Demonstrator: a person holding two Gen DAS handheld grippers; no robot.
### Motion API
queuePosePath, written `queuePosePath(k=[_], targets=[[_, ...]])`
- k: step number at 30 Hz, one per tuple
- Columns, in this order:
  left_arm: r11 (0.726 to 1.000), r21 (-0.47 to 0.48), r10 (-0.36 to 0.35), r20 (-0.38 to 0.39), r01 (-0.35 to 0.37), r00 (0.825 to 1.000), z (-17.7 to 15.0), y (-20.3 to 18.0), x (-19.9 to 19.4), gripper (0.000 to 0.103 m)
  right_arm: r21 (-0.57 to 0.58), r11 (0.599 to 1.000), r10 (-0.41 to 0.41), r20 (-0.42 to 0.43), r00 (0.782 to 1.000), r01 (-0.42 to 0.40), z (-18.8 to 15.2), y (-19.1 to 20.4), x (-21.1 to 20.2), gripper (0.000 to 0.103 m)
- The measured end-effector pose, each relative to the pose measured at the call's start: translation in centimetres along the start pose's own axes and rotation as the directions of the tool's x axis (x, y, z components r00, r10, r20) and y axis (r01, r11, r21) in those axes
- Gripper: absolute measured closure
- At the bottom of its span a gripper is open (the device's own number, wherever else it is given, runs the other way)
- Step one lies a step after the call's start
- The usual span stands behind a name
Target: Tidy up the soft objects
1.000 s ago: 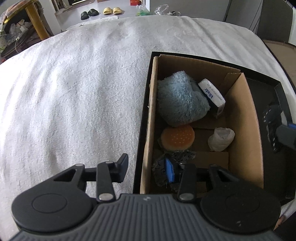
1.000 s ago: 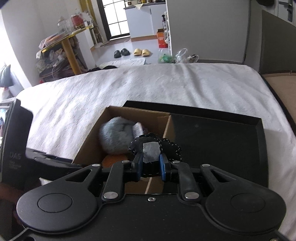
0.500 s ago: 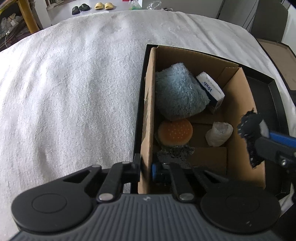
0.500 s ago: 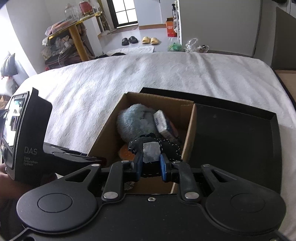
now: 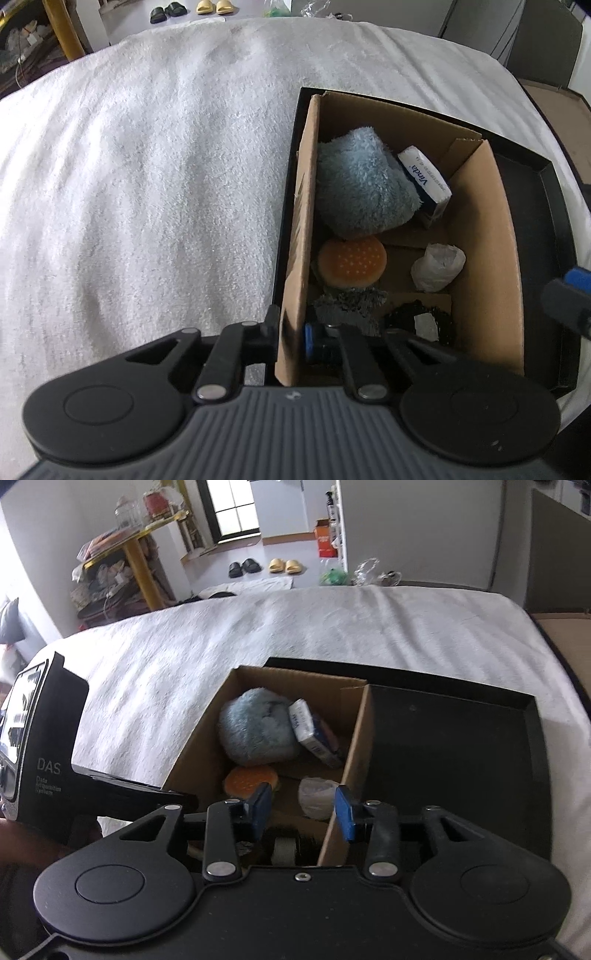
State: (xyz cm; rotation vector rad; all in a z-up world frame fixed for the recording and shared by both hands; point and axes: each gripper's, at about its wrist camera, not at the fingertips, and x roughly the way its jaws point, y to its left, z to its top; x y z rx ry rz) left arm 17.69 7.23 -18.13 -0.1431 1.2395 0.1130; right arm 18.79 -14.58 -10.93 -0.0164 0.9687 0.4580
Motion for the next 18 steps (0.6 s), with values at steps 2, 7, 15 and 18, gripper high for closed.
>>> queuePosePath(k=[2,7,15,18], targets=[[1.000,0.010,0.009,0.006,-0.009,1.000,-0.2,-0.3,-0.5,0.089,0.018,1.000,-0.003,0.009,1.000,0.003,-0.1,-0.6,-0.5,0.065],[1.000,0.010,0.009,0.008,-0.009,1.000,-0.6,-0.8,-1.7,0.088,0.071,0.997,0.011,0.016,1.000,-0.013,-0.3,-1.8,-1.4,0.060],[1.000,0.007,0.029,0.031,-0.029,0.999,-0.8,-1.7,-4.1,0.066,0.133,0.991,0.029,0.036,0.999,-0.034,-0.7,-3.3,-2.8,0.042],[0.999,0.007,0.038,0.050,-0.039,0.998,-1.0,-2.1,-5.3,0.058,0.150,0.988,0.037,0.046,0.998,-0.044,-1.0,-4.0,-3.4,0.037]])
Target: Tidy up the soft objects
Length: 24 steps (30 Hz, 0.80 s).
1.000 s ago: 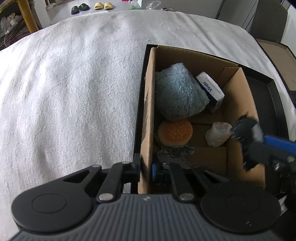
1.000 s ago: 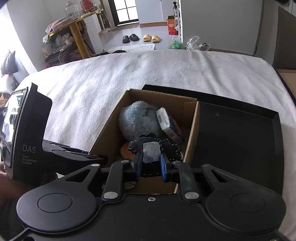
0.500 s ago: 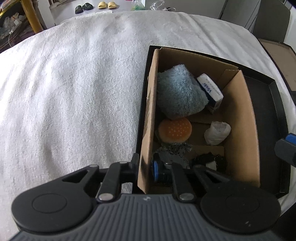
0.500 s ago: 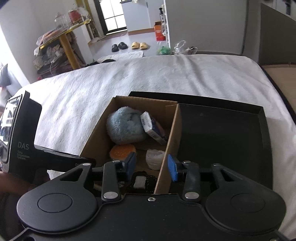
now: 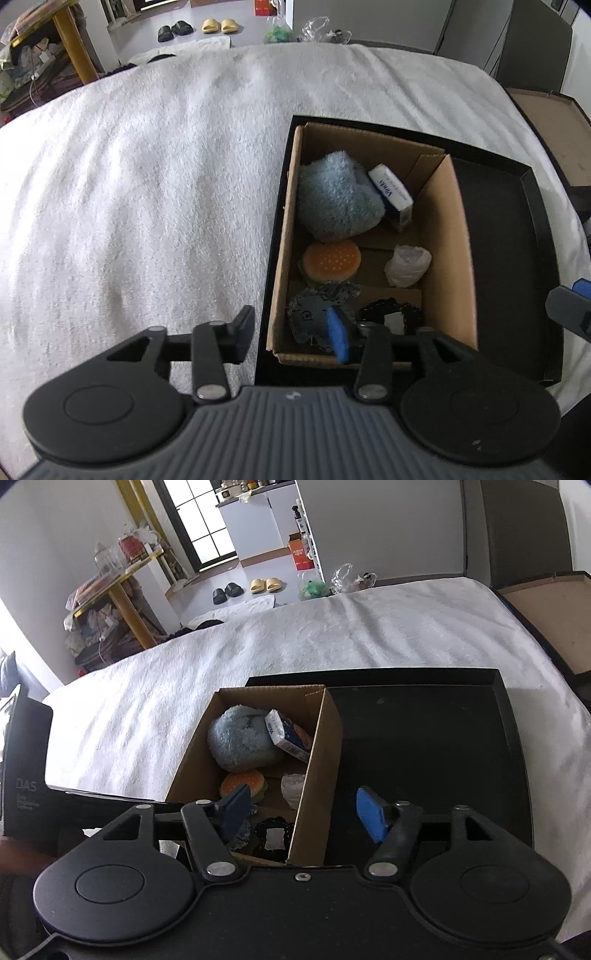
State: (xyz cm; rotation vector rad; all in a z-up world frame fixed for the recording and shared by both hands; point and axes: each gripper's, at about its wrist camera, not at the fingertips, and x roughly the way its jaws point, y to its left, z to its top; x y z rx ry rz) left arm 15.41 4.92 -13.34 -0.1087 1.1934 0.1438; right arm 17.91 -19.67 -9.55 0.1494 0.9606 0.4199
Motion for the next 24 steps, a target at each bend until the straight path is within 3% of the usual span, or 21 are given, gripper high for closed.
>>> queuePosePath(k=[9,12,14,24], targets=[[1.000,0.009,0.006,0.021,-0.006,1.000,-0.4,-1.2,-3.2,0.034,0.031,0.999,0.032,0.020,0.999,-0.033,-0.1,-1.8,-2.0,0.016],[1.000,0.012,0.000,0.048,-0.001,0.999,-0.5,-1.5,-4.6,0.025,0.045,0.998,0.032,0.022,0.999,-0.033,0.0,-2.4,-2.8,0.012],[1.000,0.020,-0.018,0.075,0.016,0.997,-0.6,-1.8,-5.9,0.022,0.053,0.998,0.023,0.027,0.999,-0.025,0.0,-2.7,-3.4,0.004],[0.998,0.025,-0.065,0.144,0.062,0.987,-1.7,-2.5,-10.5,0.005,0.047,0.999,-0.019,0.065,0.998,0.016,-0.3,-3.1,-6.8,0.000]])
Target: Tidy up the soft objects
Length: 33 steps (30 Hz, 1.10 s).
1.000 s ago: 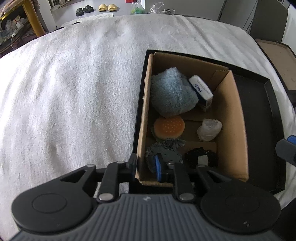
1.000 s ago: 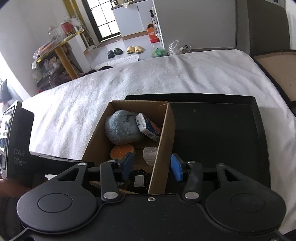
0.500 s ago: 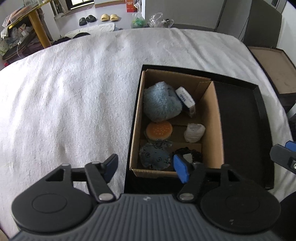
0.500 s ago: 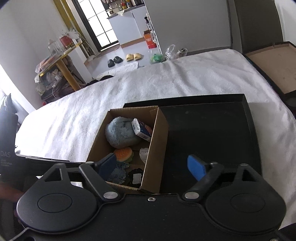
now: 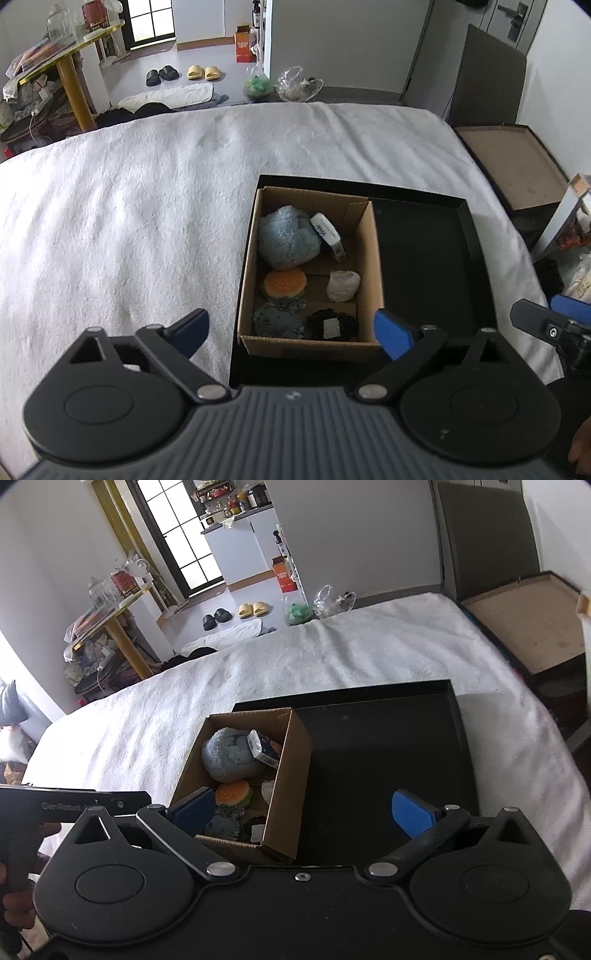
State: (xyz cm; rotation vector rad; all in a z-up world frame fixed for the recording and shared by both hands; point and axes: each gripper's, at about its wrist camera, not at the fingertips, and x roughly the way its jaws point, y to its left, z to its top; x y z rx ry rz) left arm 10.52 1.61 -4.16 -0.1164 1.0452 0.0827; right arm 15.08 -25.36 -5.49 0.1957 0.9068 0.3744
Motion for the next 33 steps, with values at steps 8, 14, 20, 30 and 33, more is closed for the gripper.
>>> queuePosePath(k=[8,14,20,30,33], targets=[[0.999,0.034,-0.011,0.054,0.009,0.998,-1.1,-0.1,-3.1,0.003,-0.012,0.999,-0.044,0.031,0.999,0.045,-0.3,0.8,-3.0,0.000],[0.999,0.043,-0.027,0.078,0.023,0.997,-2.2,0.1,-5.0,0.003,-0.020,0.998,-0.055,0.056,0.997,0.056,-0.8,1.5,-5.0,0.000],[0.998,0.056,-0.024,0.103,0.018,0.994,-3.5,0.3,-6.6,0.003,-0.034,0.998,-0.051,0.072,0.996,0.053,-1.6,2.4,-6.7,0.000],[0.998,0.063,-0.024,0.127,0.016,0.992,-5.4,0.9,-8.9,0.003,-0.052,0.997,-0.052,0.080,0.995,0.056,-2.6,3.4,-9.1,0.000],[0.997,0.072,-0.020,0.137,0.010,0.990,-5.8,0.8,-9.4,0.003,-0.051,0.997,-0.056,0.087,0.995,0.061,-2.9,3.6,-9.6,0.000]])
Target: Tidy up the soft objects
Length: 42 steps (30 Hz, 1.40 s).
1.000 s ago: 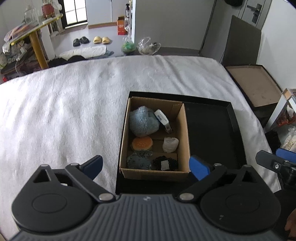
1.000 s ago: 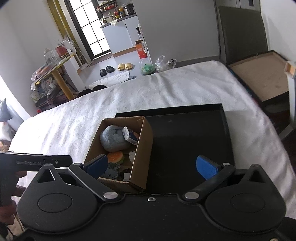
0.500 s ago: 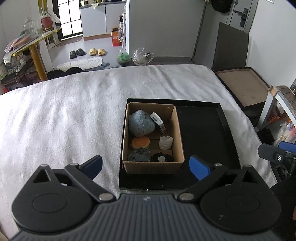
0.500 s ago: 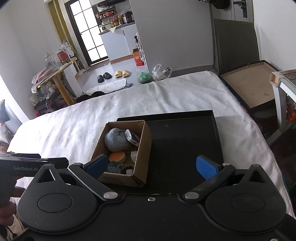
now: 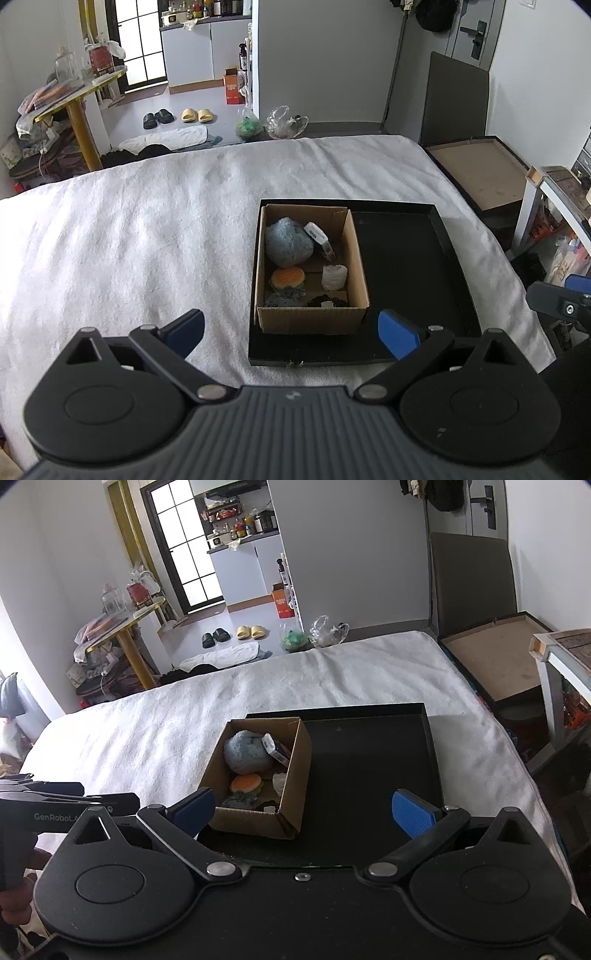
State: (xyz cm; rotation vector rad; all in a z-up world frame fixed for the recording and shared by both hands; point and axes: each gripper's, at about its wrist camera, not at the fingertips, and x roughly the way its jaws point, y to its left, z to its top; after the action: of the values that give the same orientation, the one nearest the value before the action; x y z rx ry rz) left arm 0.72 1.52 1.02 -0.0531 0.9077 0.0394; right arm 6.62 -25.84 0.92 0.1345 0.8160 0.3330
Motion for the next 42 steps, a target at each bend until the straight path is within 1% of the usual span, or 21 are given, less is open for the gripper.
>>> queuePosePath(k=[8,12,22,26,30,35,42], targets=[[1.000,0.000,0.004,0.015,-0.004,1.000,-0.9,0.0,-1.2,0.003,-0.003,1.000,0.000,0.004,1.000,0.000,-0.8,0.1,-1.1,0.000],[1.000,-0.006,-0.011,0.018,0.011,1.000,-1.4,0.2,-1.7,0.003,-0.014,1.000,0.003,0.011,1.000,-0.003,-1.1,0.1,-1.6,0.000],[1.000,0.005,-0.015,0.037,0.015,0.999,-2.2,0.0,-3.0,0.003,-0.019,1.000,-0.001,0.024,1.000,0.001,-1.8,-0.4,-2.9,0.000],[1.000,0.013,-0.012,0.043,0.011,0.999,-2.6,-0.2,-3.4,0.003,0.011,1.000,0.010,0.038,0.999,-0.010,-2.0,-1.0,-3.4,0.000],[1.000,0.010,-0.029,0.047,0.029,0.998,-2.8,-0.3,-3.8,0.003,0.002,1.000,0.008,0.035,0.999,-0.008,-2.2,-1.0,-3.6,0.000],[0.999,0.029,-0.022,0.048,0.021,0.999,-3.1,-0.7,-4.0,0.003,-0.002,1.000,0.007,0.036,0.999,-0.007,-2.3,-1.2,-3.5,0.000],[0.999,0.021,-0.028,0.043,0.027,0.999,-3.2,-0.9,-4.0,0.003,-0.006,1.000,0.017,0.034,0.999,-0.017,-2.6,-1.3,-3.2,0.000]])
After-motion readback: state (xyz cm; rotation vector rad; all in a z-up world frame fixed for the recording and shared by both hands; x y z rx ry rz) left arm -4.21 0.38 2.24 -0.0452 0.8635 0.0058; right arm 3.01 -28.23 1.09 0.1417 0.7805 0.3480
